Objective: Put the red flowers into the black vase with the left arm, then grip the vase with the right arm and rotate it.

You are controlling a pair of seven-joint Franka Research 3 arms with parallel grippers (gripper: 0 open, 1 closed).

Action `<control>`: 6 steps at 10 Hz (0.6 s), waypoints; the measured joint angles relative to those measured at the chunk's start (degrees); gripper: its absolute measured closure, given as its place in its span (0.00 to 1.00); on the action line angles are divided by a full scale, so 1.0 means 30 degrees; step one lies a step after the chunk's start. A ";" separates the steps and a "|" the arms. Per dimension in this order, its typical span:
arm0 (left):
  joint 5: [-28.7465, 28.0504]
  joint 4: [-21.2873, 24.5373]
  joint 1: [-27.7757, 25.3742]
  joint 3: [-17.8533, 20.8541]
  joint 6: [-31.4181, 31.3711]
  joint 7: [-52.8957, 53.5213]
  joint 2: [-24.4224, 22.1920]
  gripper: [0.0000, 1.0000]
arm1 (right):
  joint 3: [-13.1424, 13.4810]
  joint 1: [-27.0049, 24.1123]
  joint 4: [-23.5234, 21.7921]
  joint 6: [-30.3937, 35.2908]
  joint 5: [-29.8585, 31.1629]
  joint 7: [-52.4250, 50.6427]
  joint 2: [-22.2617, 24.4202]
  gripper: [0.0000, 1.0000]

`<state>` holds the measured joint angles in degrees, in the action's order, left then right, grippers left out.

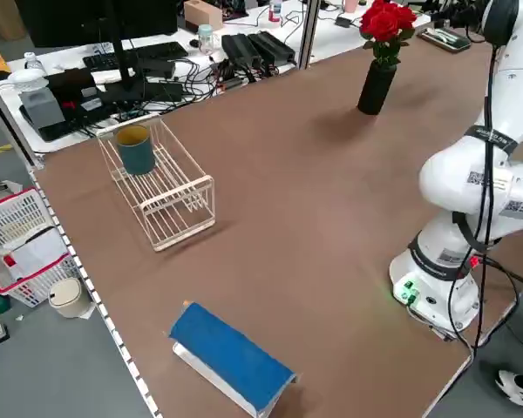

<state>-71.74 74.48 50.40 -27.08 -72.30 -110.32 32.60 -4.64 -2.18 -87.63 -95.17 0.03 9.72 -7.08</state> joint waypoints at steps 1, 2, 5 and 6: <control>0.0494 0.0032 -0.0674 -0.0002 -0.0113 0.1095 -0.0514 0.20 | -0.0022 0.0405 -0.0001 -0.0162 -0.0002 0.0002 0.0000 0.00; 0.0897 0.0112 -0.1471 -0.0016 -0.0586 0.1887 -0.0963 0.20 | -0.0048 0.0830 -0.0016 -0.0309 -0.0021 0.0012 -0.0005 0.00; 0.1888 0.1907 -0.5818 -0.1109 -0.3602 0.4167 -0.2975 0.20 | -0.0115 0.2063 -0.0222 -0.1456 -0.0642 0.0087 -0.0439 0.00; 0.2945 0.2522 -0.8069 -0.1843 -0.4369 0.6215 -0.3837 0.20 | -0.0135 0.2407 -0.0286 -0.2095 -0.1148 0.0118 -0.0897 0.00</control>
<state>-62.90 82.04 26.20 -32.61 -85.41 -91.68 21.09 -5.04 5.04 -88.49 -101.46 -3.41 10.08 -9.77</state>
